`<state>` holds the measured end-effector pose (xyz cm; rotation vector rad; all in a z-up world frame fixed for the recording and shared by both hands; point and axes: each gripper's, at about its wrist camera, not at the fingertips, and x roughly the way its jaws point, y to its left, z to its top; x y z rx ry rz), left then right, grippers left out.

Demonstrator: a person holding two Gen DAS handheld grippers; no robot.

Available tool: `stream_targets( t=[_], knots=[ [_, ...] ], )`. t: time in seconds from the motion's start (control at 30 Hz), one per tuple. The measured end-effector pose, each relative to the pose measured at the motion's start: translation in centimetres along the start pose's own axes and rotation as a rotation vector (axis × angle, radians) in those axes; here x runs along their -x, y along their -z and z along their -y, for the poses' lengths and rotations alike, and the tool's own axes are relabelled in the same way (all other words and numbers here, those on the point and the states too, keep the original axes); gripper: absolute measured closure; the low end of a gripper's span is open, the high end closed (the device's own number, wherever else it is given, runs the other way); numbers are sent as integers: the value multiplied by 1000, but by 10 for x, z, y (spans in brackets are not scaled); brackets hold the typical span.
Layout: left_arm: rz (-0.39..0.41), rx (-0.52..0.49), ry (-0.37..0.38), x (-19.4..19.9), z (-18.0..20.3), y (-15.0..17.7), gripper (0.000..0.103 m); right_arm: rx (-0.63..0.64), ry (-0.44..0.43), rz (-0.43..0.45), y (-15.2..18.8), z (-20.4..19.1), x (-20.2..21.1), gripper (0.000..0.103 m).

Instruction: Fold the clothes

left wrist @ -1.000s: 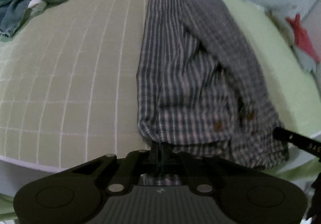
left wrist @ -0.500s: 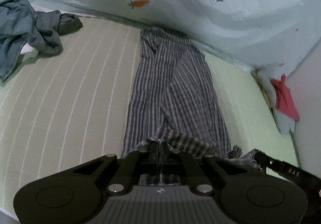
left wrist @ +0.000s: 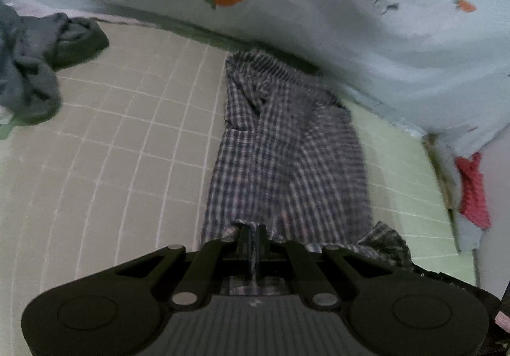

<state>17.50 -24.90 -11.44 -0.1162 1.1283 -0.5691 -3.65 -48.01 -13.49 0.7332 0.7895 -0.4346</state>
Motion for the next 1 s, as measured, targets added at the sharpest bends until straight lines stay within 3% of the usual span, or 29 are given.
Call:
stream_targets(
  t=[0.1,0.23,0.37,0.43,0.5,0.67,0.77,1.0],
  knots=[
    [-56,49,-6,-26,-8,-8,101,-42,16,-66,-5,5,-23,101],
    [-75,75,-25,-41,-16,-5,101,9,27,-109,-1,3,-38,100],
    [-30,66,-38,-26,-14,-1,95,57,29,-80,-1,-3,-26,98],
    [13,51,-57,-11,-11,2,83,77,20,-35,-1,-7,-12,89],
    [56,35,-77,4,-8,5,78,102,5,20,4,-11,7,65],
    [157,-6,-123,44,-4,21,57,180,15,138,24,-18,53,53],
    [183,-53,-154,59,-1,37,48,174,30,149,37,-15,67,31],
    [134,-93,-187,67,-1,70,42,184,73,112,56,-12,78,23]
  ],
)
